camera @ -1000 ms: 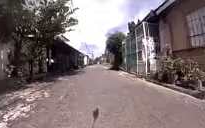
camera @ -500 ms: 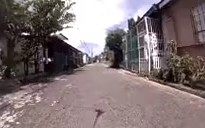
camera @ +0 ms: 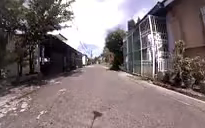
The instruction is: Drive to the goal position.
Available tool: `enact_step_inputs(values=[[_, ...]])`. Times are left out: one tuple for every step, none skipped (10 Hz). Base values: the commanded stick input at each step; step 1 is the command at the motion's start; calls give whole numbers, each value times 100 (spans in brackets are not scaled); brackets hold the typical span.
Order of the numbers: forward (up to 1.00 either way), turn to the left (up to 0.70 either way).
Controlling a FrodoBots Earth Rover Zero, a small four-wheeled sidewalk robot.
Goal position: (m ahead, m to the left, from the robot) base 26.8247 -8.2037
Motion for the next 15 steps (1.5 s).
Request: enact_step_inputs(values=[[70,2],[70,0],[70,0],[70,0],[70,0],[70,0],[70,0],[70,0],[70,0],[70,0],[70,0],[70,0],[70,0],[70,0],[70,0]])
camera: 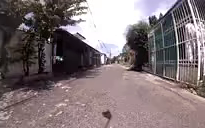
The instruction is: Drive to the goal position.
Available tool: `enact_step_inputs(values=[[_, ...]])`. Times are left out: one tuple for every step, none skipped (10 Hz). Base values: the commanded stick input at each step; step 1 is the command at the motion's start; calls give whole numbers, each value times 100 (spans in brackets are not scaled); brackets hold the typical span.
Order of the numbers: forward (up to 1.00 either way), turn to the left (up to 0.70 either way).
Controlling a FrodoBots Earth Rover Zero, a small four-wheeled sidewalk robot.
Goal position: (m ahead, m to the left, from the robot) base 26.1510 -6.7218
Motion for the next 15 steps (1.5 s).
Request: enact_step_inputs(values=[[70,0],[70,0],[70,0],[70,0],[70,0],[70,0],[70,0],[70,0],[70,-18],[70,-27],[70,-27],[70,0],[70,0],[70,0],[70,0]])
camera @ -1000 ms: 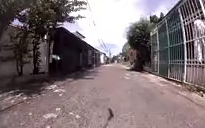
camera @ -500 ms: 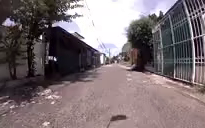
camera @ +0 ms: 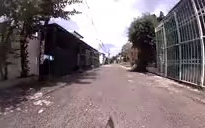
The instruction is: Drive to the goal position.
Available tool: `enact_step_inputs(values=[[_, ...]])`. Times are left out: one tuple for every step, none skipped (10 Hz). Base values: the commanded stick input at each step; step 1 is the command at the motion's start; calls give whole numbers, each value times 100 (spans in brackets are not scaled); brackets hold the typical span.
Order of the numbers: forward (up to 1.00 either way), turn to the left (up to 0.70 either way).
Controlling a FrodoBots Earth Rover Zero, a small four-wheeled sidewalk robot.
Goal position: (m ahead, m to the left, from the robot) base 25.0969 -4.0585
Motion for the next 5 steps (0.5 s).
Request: enact_step_inputs(values=[[70,0],[70,0],[70,0],[70,0],[70,0]])
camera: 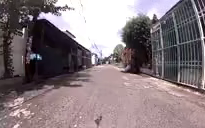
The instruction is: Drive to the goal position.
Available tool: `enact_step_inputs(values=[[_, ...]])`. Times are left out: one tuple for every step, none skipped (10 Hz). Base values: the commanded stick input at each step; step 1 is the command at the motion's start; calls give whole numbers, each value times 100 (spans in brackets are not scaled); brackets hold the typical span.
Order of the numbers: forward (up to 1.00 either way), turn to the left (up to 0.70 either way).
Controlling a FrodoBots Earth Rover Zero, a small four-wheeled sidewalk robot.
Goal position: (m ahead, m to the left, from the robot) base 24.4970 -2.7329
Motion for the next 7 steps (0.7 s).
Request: enact_step_inputs(values=[[70,-13],[70,-27],[70,-15],[70,0],[70,0],[70,0],[70,0]])
